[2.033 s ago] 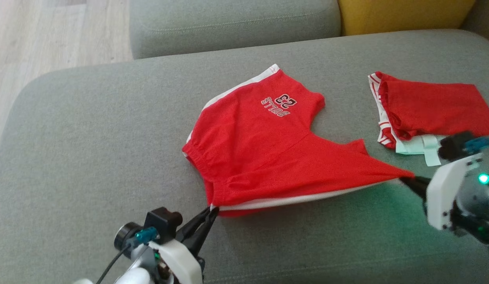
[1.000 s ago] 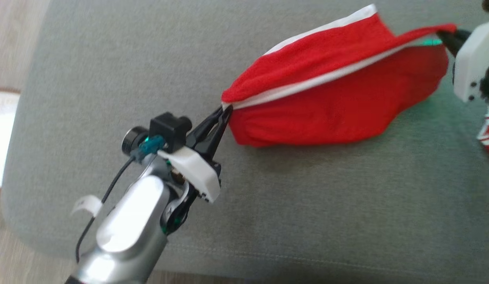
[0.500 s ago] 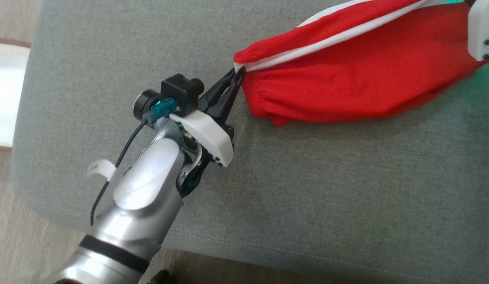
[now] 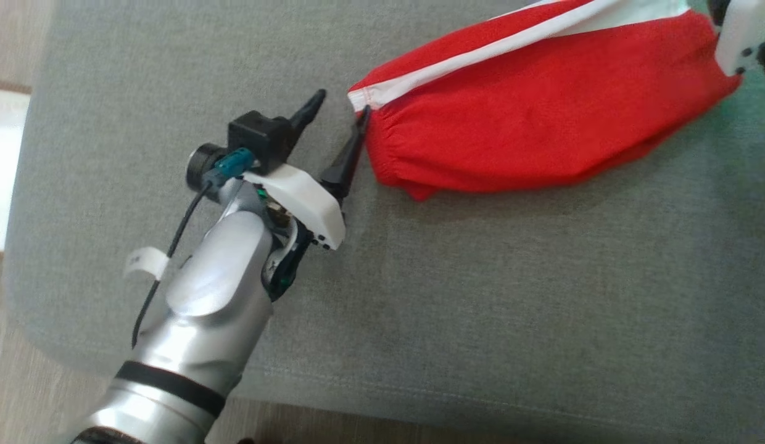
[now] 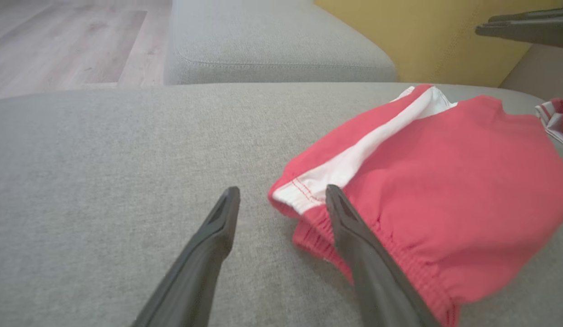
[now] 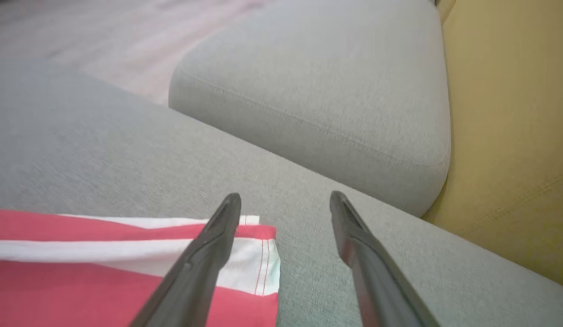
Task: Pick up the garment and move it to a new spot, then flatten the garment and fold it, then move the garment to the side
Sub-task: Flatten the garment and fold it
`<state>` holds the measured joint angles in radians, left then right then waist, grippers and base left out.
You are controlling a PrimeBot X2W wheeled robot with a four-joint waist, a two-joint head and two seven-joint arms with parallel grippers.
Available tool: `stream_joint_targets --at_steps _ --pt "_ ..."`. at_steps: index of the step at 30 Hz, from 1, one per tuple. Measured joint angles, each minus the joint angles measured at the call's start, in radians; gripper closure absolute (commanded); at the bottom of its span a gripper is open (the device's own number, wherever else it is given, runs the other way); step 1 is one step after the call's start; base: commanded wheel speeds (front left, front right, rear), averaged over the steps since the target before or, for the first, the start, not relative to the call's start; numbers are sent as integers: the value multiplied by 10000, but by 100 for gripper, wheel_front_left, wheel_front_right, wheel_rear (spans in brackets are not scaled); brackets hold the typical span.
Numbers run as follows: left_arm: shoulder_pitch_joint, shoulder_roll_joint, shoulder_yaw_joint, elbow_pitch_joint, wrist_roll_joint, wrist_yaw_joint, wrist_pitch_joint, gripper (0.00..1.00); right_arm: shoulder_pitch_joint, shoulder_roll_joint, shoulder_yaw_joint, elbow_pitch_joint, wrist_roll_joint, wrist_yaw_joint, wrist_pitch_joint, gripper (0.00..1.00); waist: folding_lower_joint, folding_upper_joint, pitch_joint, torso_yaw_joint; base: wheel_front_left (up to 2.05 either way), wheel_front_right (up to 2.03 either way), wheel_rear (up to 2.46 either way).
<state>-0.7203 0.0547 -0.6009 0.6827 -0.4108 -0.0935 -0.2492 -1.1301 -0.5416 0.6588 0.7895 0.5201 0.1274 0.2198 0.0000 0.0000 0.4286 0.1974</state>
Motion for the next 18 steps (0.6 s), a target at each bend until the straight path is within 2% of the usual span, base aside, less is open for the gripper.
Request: stream_joint_targets --at_steps 5,10,12,14,18 --pt "334 192 533 -336 -75 299 -2 0 559 284 -265 -73 238 0 -1482 0 0 0 -515 -323 0 0 0" --pt "1253 499 1653 -1868 -71 775 -4 0 1825 688 -696 -694 437 0 -3118 0 0 0 -1278 -763 0 0 0" --pt "1401 499 1814 -2153 -71 840 -6 0 2034 755 -874 -790 435 0 -3363 0 0 0 -1407 -832 0 0 0" --pt "1918 485 2422 -3049 -42 1037 -6 0 2674 968 -1354 -1091 378 0 -3971 0 -1 0 -1793 -1046 0 0 0" --pt "2485 435 3022 -3730 8 1170 -36 0 3434 1220 -1837 -1421 -48 -2 -4326 0 -1 0 -2150 -1264 0 0 0"
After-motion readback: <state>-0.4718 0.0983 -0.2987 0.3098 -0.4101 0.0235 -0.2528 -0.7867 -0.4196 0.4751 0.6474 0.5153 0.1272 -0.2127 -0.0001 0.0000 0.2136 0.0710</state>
